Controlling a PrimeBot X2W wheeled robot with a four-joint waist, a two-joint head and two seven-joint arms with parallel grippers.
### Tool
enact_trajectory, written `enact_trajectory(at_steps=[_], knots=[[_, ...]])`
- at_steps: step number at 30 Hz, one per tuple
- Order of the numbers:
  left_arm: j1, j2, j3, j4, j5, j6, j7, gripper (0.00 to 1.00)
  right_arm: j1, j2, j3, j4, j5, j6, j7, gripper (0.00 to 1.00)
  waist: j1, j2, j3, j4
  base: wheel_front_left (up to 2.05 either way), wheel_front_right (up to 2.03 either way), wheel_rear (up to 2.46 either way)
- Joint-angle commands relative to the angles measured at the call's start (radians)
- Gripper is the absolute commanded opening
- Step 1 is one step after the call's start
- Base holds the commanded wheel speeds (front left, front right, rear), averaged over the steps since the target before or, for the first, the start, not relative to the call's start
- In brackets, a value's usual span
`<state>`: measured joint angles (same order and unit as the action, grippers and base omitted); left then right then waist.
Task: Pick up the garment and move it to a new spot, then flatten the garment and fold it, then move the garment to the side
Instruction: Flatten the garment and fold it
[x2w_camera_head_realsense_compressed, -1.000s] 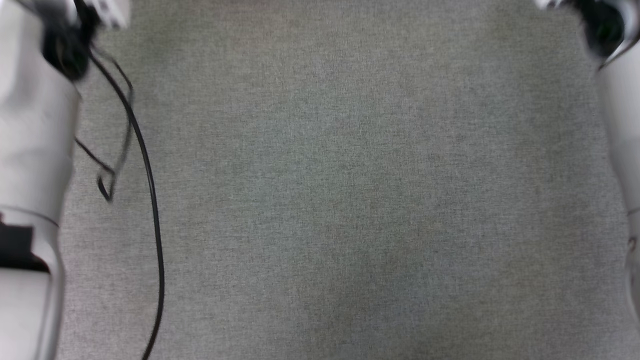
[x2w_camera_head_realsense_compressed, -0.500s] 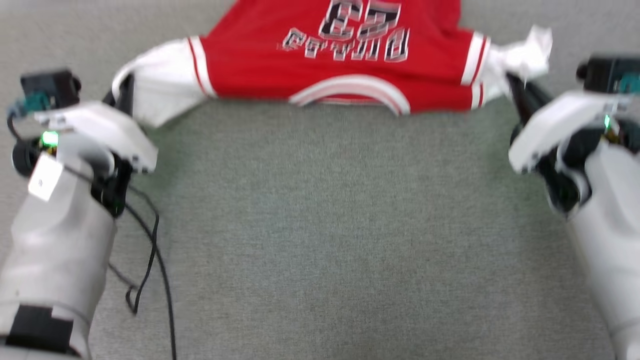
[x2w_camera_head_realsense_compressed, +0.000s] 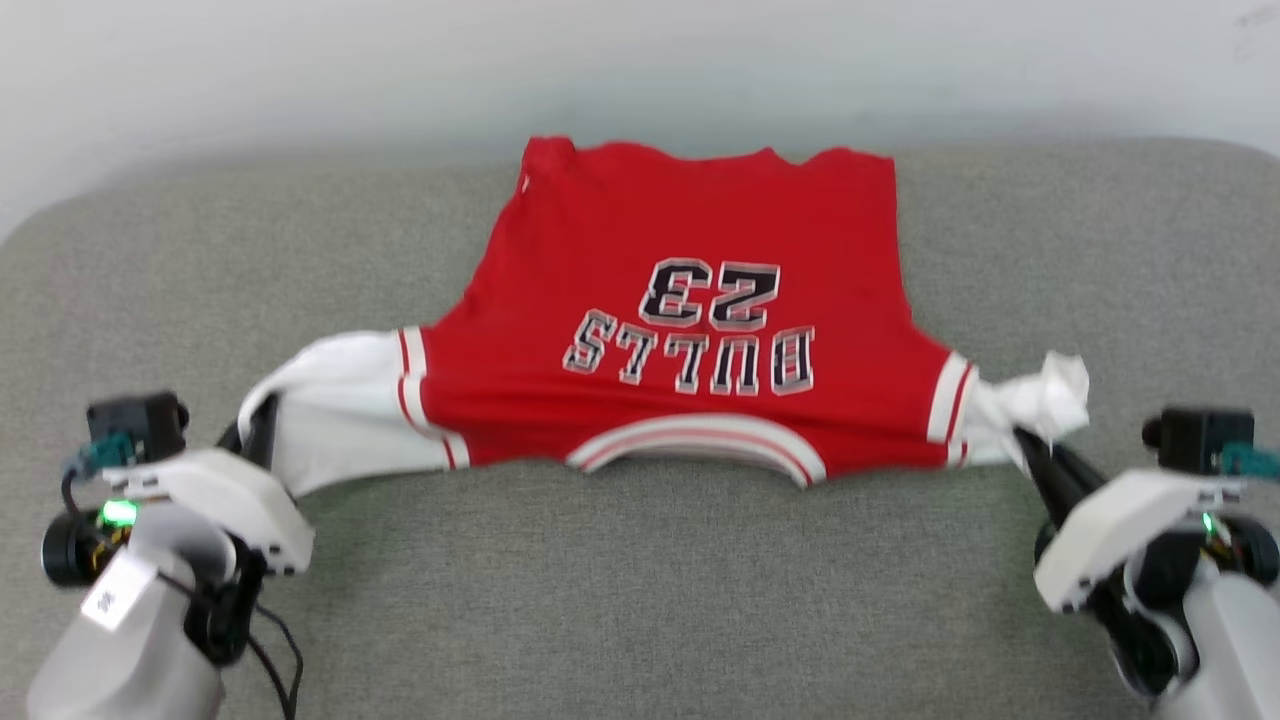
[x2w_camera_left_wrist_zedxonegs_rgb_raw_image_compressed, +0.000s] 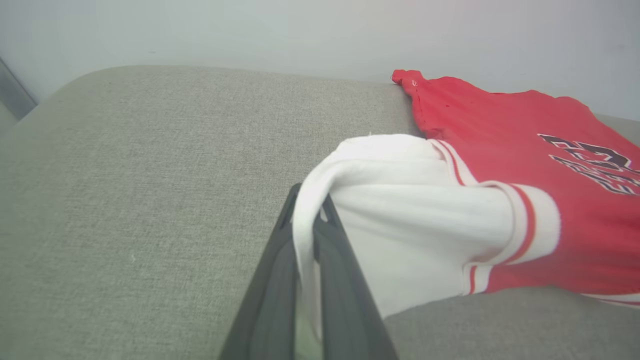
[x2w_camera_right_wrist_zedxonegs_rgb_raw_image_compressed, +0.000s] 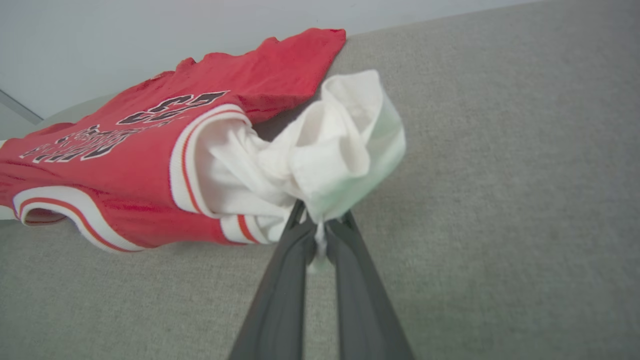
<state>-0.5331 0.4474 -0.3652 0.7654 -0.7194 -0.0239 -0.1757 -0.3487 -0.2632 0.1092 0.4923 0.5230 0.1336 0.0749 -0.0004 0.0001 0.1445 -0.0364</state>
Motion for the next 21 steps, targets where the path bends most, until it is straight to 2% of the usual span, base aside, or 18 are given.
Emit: enact_trajectory(at_steps=[1, 6, 10, 14, 18, 21], knots=[[0.037, 0.032, 0.016, -0.023, -0.007, 0.027, 0.004, 0.0, 0.039, -0.01, -0.027, -0.014, -0.006, -0.005, 0.009, 0.0, 0.0004, -0.0001, -0.026, 0.002, 0.0, 0.0, 0.0], [0.264, 0.085, 0.048, -0.307, -0.032, 0.157, 0.073, 0.0, 0.218, 0.032, -0.129, -0.157, -0.059, -0.006, 0.068, 0.0, 0.0004, -0.0001, -0.065, 0.014, 0.0, 0.0, 0.0], [0.454, 0.131, 0.075, -0.564, -0.049, 0.274, 0.136, 0.0, 0.358, 0.089, -0.21, -0.278, -0.094, -0.006, 0.128, 0.0, 0.0004, -0.0001, -0.088, 0.029, 0.0, 0.0, 0.0], [0.618, 0.173, 0.098, -0.767, -0.062, 0.37, 0.193, 0.0, 0.487, 0.146, -0.283, -0.394, -0.128, -0.006, 0.185, 0.0, 0.0004, -0.0001, -0.104, 0.048, 0.0, 0.0, 0.0], [0.74, 0.202, 0.106, -0.903, -0.07, 0.43, 0.235, 0.0, 0.591, 0.185, -0.331, -0.474, -0.148, -0.006, 0.242, 0.0, 0.0004, -0.0001, -0.109, 0.064, 0.0, 0.0, 0.0], [0.789, 0.191, 0.086, -0.934, -0.075, 0.44, 0.248, 0.0, 0.631, 0.2, -0.34, -0.484, -0.162, -0.006, 0.265, 0.0, 0.0004, -0.0001, -0.106, 0.071, 0.0, 0.0, 0.0]])
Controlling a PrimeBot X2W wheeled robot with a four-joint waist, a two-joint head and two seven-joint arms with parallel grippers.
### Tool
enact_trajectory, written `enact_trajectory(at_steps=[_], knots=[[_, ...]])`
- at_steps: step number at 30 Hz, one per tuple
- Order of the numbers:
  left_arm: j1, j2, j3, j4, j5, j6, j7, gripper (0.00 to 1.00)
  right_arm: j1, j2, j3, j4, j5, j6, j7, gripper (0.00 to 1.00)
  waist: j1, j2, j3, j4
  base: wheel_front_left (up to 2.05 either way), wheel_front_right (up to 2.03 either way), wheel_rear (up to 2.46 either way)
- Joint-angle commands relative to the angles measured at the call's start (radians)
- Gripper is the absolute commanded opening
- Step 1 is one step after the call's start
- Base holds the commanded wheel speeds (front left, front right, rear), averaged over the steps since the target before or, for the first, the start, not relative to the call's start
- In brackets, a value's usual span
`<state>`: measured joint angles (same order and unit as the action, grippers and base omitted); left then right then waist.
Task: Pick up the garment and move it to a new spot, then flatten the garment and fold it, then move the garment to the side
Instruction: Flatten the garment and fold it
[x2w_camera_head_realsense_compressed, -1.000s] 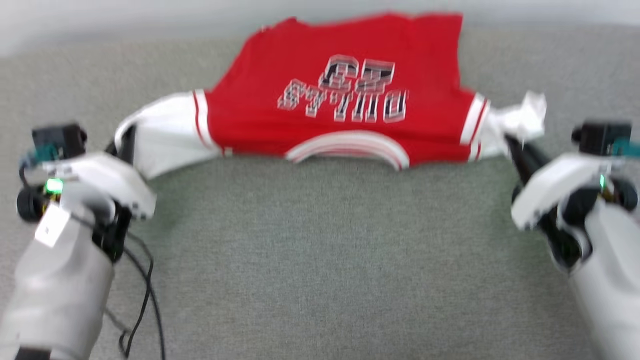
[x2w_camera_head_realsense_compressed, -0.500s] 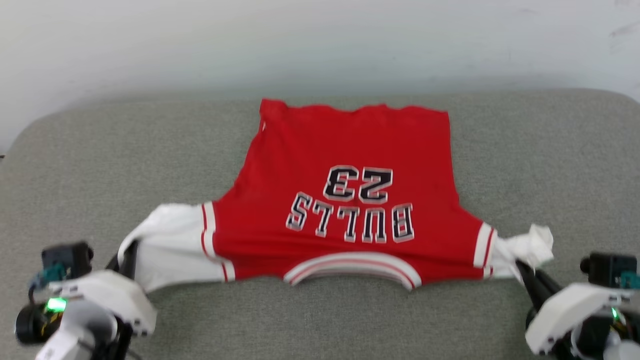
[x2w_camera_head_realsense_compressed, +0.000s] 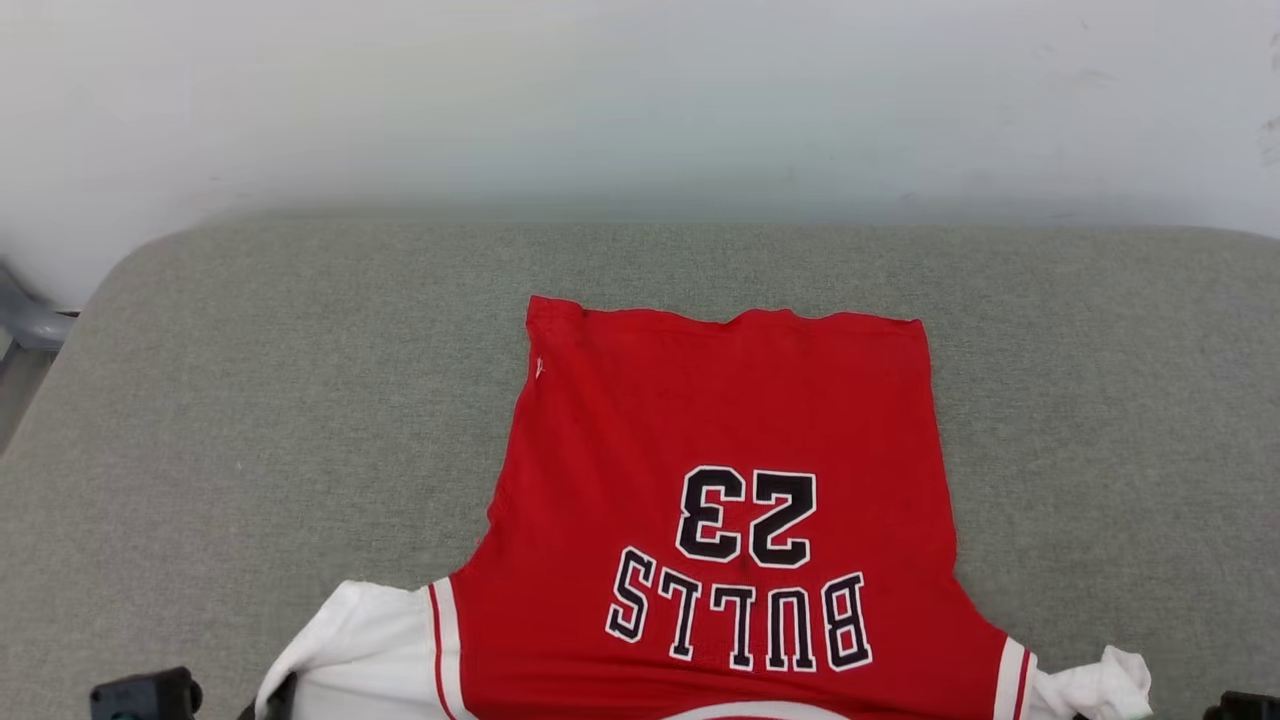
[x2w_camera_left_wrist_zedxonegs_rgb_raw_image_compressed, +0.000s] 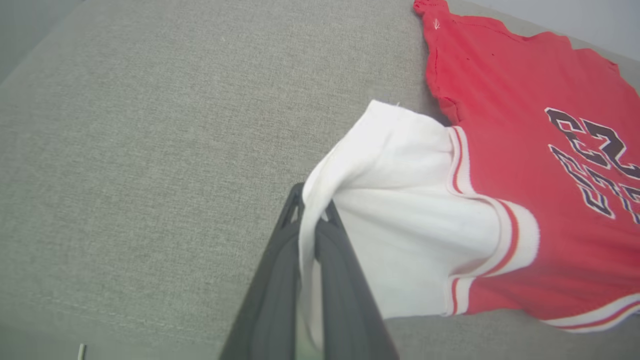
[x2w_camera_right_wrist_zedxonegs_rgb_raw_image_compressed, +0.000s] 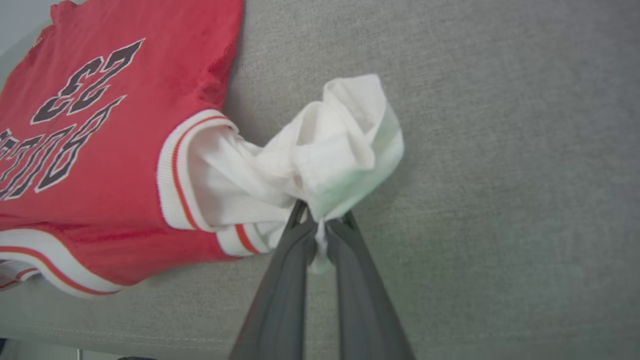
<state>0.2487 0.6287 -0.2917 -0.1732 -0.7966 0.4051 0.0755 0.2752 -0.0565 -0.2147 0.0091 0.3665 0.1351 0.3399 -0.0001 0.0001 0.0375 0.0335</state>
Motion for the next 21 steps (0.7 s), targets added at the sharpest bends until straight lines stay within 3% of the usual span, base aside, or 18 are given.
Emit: enact_trajectory(at_steps=[1, 3, 4, 6, 7, 13, 21], knots=[[0.014, -0.002, 0.004, 0.005, -0.001, 0.011, -0.007, 0.0, 0.014, -0.002, -0.012, 0.008, 0.001, -0.008, 0.002, 0.0, 0.0001, -0.0001, 0.001, 0.002, 0.0, 0.0, 0.0], [0.019, -0.025, -0.016, 0.026, 0.003, 0.002, -0.019, 0.0, 0.019, 0.001, -0.004, 0.03, -0.011, -0.007, -0.005, 0.0, 0.0001, -0.0001, 0.001, 0.006, 0.0, 0.0, 0.0], [0.015, -0.04, -0.027, 0.037, 0.003, -0.006, -0.029, 0.0, 0.011, 0.003, -0.002, 0.045, 0.002, -0.007, -0.01, 0.14, 0.0001, -0.0001, 0.002, 0.008, 0.0, 0.0, 0.0], [-0.007, -0.058, -0.047, 0.065, 0.01, -0.023, -0.045, 0.0, -0.004, 0.004, 0.007, 0.068, -0.003, -0.006, -0.027, 0.6, 0.0001, -0.0001, 0.005, 0.017, 0.0, 0.0, 0.0], [-0.019, -0.067, -0.054, 0.076, 0.012, -0.034, -0.054, 0.0, -0.017, 0.004, 0.008, 0.077, 0.007, -0.006, -0.037, 1.0, 0.0001, -0.0001, 0.007, 0.02, 0.0, 0.0, 0.0], [-0.083, -0.102, -0.089, 0.123, 0.041, -0.075, -0.099, 0.0, -0.096, 0.005, -0.005, 0.064, 0.004, -0.005, -0.12, 1.0, 0.0001, -0.0001, 0.021, 0.054, 0.0, 0.0, 0.0], [-0.162, -0.134, -0.124, 0.119, 0.092, -0.078, -0.133, 0.0, -0.333, -0.059, -0.072, 0.154, -0.002, -0.005, -0.113, 1.0, 0.0001, -0.0001, 0.062, 0.1, 0.0, 0.0, 0.0]])
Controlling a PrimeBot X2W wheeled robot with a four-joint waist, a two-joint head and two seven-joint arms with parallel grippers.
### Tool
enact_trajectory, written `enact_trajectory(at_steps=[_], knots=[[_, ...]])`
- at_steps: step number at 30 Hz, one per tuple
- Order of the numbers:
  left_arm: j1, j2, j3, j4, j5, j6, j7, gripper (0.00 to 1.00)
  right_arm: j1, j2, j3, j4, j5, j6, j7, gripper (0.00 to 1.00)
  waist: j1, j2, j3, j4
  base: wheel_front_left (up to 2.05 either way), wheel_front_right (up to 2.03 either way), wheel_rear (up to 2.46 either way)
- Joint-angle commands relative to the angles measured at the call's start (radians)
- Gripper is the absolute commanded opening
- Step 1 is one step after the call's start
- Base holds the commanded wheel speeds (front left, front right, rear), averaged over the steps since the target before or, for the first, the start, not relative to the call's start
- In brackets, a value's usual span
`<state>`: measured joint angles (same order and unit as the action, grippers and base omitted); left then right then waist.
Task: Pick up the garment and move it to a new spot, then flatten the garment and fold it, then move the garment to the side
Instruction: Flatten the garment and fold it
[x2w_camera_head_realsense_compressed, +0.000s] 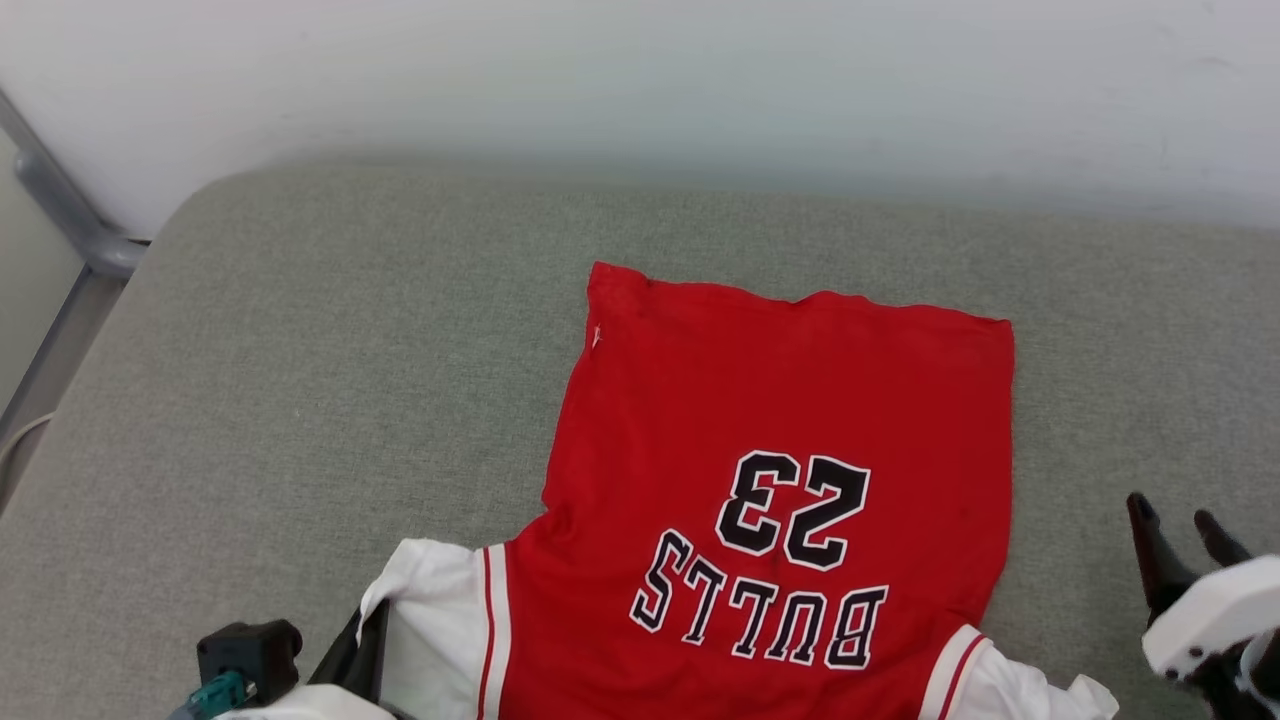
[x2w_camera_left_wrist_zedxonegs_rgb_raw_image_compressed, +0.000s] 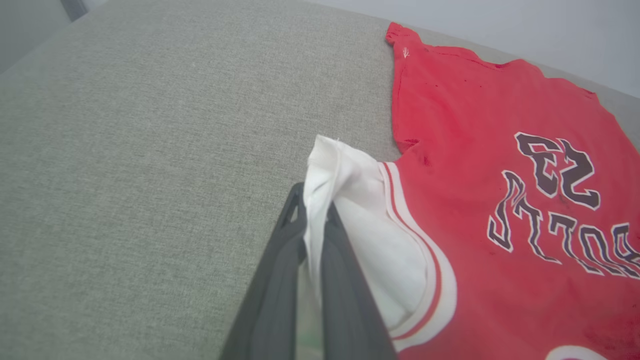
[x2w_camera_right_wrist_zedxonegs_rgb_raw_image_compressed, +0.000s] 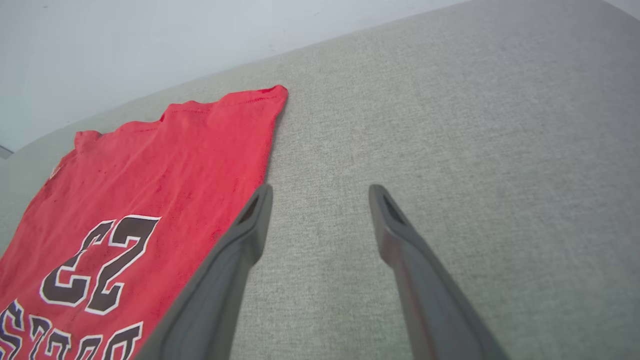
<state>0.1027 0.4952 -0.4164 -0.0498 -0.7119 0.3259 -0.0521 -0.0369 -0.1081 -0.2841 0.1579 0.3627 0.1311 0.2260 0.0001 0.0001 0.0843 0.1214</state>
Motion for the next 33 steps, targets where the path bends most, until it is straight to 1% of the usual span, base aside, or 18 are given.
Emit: enact_trajectory(at_steps=[1, 4, 9, 12, 16, 20, 23, 25, 27, 28, 29, 30, 33], knots=[[-0.027, -0.006, -0.002, -0.012, 0.015, 0.003, -0.012, 0.0, -0.058, -0.019, -0.008, 0.031, 0.002, -0.001, 0.017, 1.0, -0.0001, -0.0001, 0.027, 0.019, 0.0, 0.0, 0.0], [-0.062, -0.019, -0.016, -0.034, 0.033, 0.002, -0.02, 0.0, -0.184, -0.065, -0.015, 0.115, 0.016, -0.001, 0.078, 1.0, -0.0001, -0.0001, 0.075, 0.046, 0.0, 0.0, 0.0], [-0.12, -0.049, -0.04, -0.063, 0.061, -0.008, -0.042, 0.0, -0.388, -0.148, 0.004, 0.26, 0.038, -0.001, 0.226, 1.0, -0.0001, -0.0001, 0.164, 0.102, 0.0, 0.0, 0.0], [-0.151, -0.069, -0.057, -0.074, 0.073, -0.019, -0.059, 0.0, -0.49, -0.197, 0.033, 0.316, 0.035, -0.001, 0.313, 1.0, -0.0001, -0.0001, 0.214, 0.14, 0.0, 0.0, 0.0], [-0.186, -0.094, -0.077, -0.083, 0.086, -0.035, -0.079, 0.0, -0.6, -0.245, 0.062, 0.366, 0.022, -0.001, 0.405, 1.0, -0.0001, -0.0001, 0.274, 0.185, 0.0, 0.0, 0.0], [-0.212, -0.116, -0.085, -0.078, 0.088, -0.045, -0.097, 0.0, -0.678, -0.273, 0.093, 0.401, 0.009, -0.001, 0.459, 1.0, -0.0001, -0.0001, 0.32, 0.214, 0.0, 0.0, 0.0], [-0.224, -0.125, -0.087, -0.066, 0.085, -0.051, -0.109, 0.0, -0.703, -0.287, 0.116, 0.426, 0.0, -0.001, 0.488, 1.0, -0.0001, -0.0001, 0.343, 0.227, 0.0, 0.0, 0.0], [-0.231, -0.131, -0.089, -0.059, 0.083, -0.056, -0.114, 0.0, -0.699, -0.279, 0.13, 0.458, 0.001, -0.001, 0.522, 1.0, -0.0001, -0.0001, 0.348, 0.23, 0.0, 0.0, 0.0], [-0.233, -0.135, -0.09, -0.051, 0.078, -0.059, -0.119, 0.0, -0.67, -0.26, 0.138, 0.506, 0.006, -0.001, 0.598, 1.0, -0.0001, -0.0001, 0.349, 0.232, 0.0, 0.0, 0.0], [-0.233, -0.136, -0.089, -0.046, 0.077, -0.059, -0.12, 0.0, -0.657, -0.25, 0.141, 0.521, 0.008, -0.001, 0.626, 0.8, -0.0001, -0.0001, 0.35, 0.232, 0.0, 0.0, 0.0], [-0.233, -0.137, -0.088, -0.041, 0.077, -0.058, -0.121, 0.0, -0.648, -0.243, 0.139, 0.534, 0.01, -0.001, 0.654, 0.44, -0.0001, -0.0001, 0.35, 0.232, 0.0, 0.0, 0.0], [-0.234, -0.138, -0.087, -0.038, 0.078, -0.058, -0.121, 0.0, -0.641, -0.241, 0.14, 0.541, 0.009, -0.001, 0.672, 0.0, -0.0001, -0.0001, 0.351, 0.231, 0.0, 0.0, 0.0], [-0.232, -0.139, -0.087, -0.029, 0.072, -0.059, -0.123, 0.0, -0.641, -0.245, 0.139, 0.537, 0.008, -0.001, 0.684, 0.0, -0.0001, -0.0001, 0.346, 0.228, 0.0, 0.0, 0.0]])
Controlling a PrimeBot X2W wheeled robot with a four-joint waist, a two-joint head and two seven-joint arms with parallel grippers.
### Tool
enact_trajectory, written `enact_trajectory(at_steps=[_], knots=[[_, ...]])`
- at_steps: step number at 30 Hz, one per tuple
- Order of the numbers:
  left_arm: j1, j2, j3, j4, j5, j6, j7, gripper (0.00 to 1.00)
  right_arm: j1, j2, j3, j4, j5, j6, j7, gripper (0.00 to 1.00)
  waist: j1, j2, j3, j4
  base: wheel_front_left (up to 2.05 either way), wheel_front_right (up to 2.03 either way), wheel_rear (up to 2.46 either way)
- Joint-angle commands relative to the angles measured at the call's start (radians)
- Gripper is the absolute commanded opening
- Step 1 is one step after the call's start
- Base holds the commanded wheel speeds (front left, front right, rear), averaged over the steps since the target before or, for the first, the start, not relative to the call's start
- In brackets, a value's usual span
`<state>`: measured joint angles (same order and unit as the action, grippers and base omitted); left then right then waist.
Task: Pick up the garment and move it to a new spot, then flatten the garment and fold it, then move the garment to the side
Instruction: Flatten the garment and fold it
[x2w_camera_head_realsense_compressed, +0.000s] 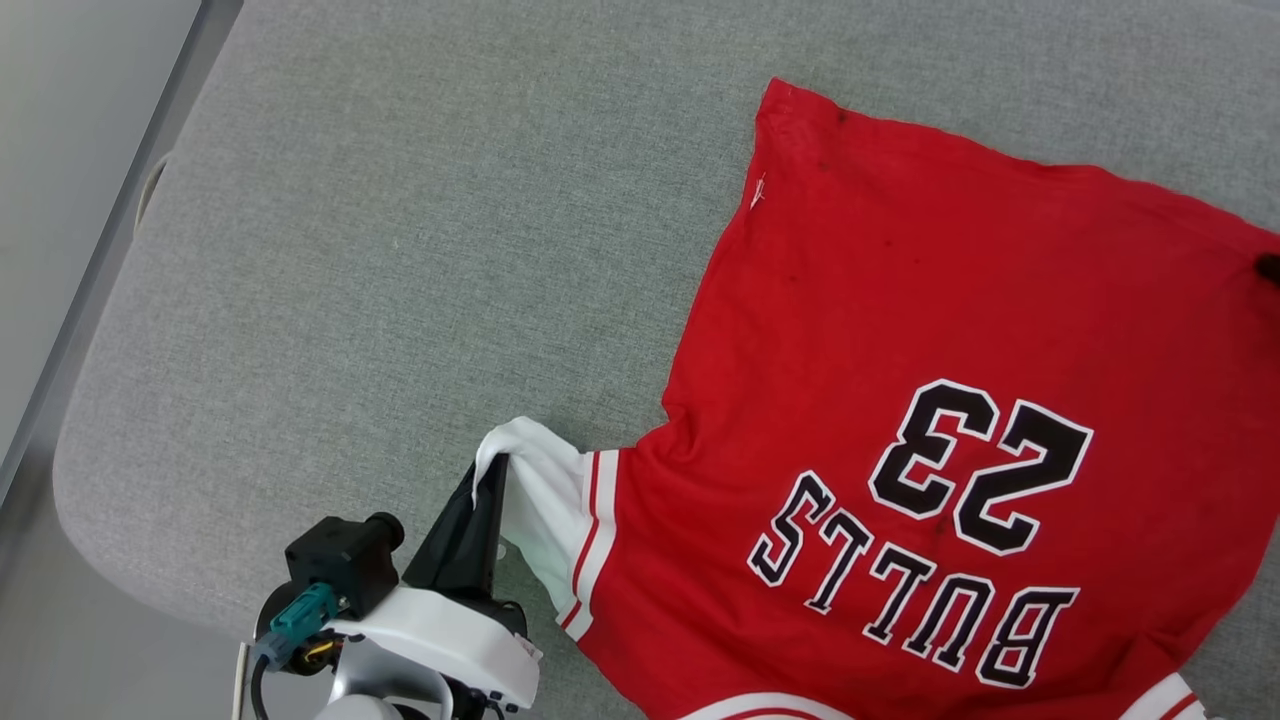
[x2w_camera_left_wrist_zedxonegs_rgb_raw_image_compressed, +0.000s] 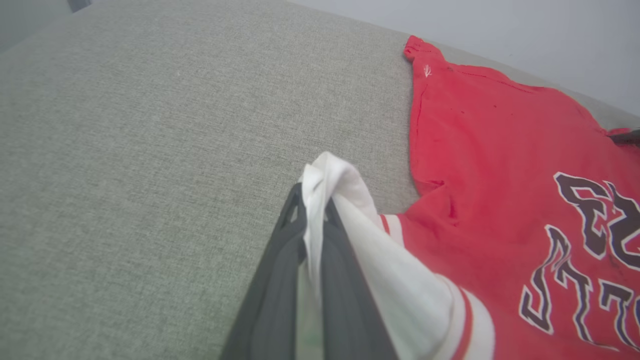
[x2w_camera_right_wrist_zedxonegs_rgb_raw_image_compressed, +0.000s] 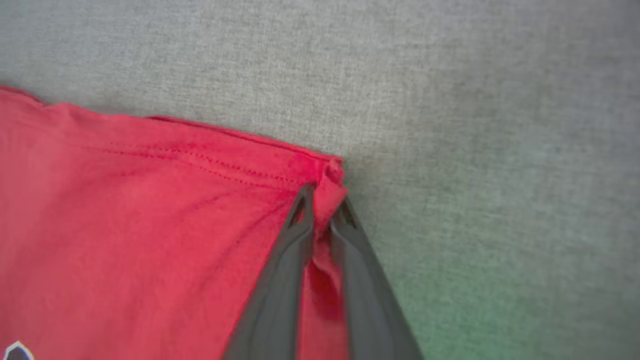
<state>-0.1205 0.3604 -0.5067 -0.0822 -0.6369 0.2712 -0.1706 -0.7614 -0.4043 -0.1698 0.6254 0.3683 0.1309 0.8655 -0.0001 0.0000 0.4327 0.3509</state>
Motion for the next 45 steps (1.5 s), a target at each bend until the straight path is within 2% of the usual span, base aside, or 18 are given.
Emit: enact_trajectory(at_steps=[1, 11, 19, 25, 30, 35, 39, 40, 41, 42, 45], knots=[[-0.007, -0.002, 0.004, 0.006, -0.004, -0.005, -0.004, 0.0, 0.077, 0.044, 0.02, 0.059, 0.002, -0.001, 0.035, 0.0, 0.0001, 0.0, -0.007, -0.004, 0.0, 0.0, 0.0], [0.037, 0.035, 0.024, 0.045, -0.033, -0.001, 0.018, 0.0, 0.124, -0.02, -0.013, -0.072, -0.009, -0.001, -0.055, 0.0, 0.0001, 0.0, -0.106, -0.08, 0.0, 0.0, 0.0], [0.092, 0.089, 0.057, 0.082, -0.059, 0.02, 0.045, 0.0, 0.375, 0.01, -0.039, -0.26, 0.011, -0.001, -0.101, 0.0, 0.0001, 0.0, -0.217, -0.214, 0.0, 0.0, 0.0], [0.126, 0.119, 0.067, 0.1, -0.077, 0.026, 0.072, 0.0, 0.634, 0.095, -0.085, -0.459, 0.006, -0.001, -0.122, 0.0, 0.0001, 0.0, -0.271, -0.305, 0.0, 0.0, 0.0], [0.162, 0.131, 0.074, 0.11, -0.096, 0.033, 0.088, 0.0, 0.844, 0.214, -0.11, -0.588, -0.005, -0.001, -0.13, 0.0, 0.0001, 0.0, -0.312, -0.364, 0.0, 0.0, 0.0], [0.191, 0.142, 0.072, 0.121, -0.109, 0.031, 0.1, 0.0, 1.01, 0.319, -0.147, -0.671, -0.014, -0.001, -0.139, 0.0, 0.0001, 0.0, -0.351, -0.393, 0.0, 0.0, 0.0], [0.196, 0.148, 0.071, 0.113, -0.111, 0.035, 0.104, 0.0, 1.077, 0.352, -0.163, -0.684, 0.018, -0.001, -0.168, 0.0, 0.0001, 0.0, -0.363, -0.402, 0.0, 0.0, 0.0], [0.195, 0.15, 0.067, 0.109, -0.108, 0.037, 0.108, 0.0, 1.083, 0.353, -0.163, -0.681, 0.028, -0.001, -0.191, 0.03, 0.0001, 0.0, -0.366, -0.402, 0.0, 0.0, 0.0], [0.195, 0.151, 0.064, 0.106, -0.107, 0.037, 0.111, 0.0, 1.094, 0.354, -0.151, -0.67, 0.046, -0.001, -0.217, 0.71, 0.0001, 0.0, -0.368, -0.403, 0.0, 0.0, 0.0], [0.195, 0.152, 0.063, 0.103, -0.107, 0.038, 0.113, 0.0, 1.1, 0.355, -0.142, -0.659, 0.068, -0.001, -0.246, 1.0, 0.0001, 0.0, -0.368, -0.403, 0.0, 0.0, 0.0], [0.191, 0.153, 0.062, 0.093, -0.105, 0.04, 0.115, 0.0, 1.079, 0.353, -0.125, -0.645, 0.098, -0.001, -0.357, 1.0, 0.0001, 0.0, -0.367, -0.407, 0.0, 0.0, 0.0]])
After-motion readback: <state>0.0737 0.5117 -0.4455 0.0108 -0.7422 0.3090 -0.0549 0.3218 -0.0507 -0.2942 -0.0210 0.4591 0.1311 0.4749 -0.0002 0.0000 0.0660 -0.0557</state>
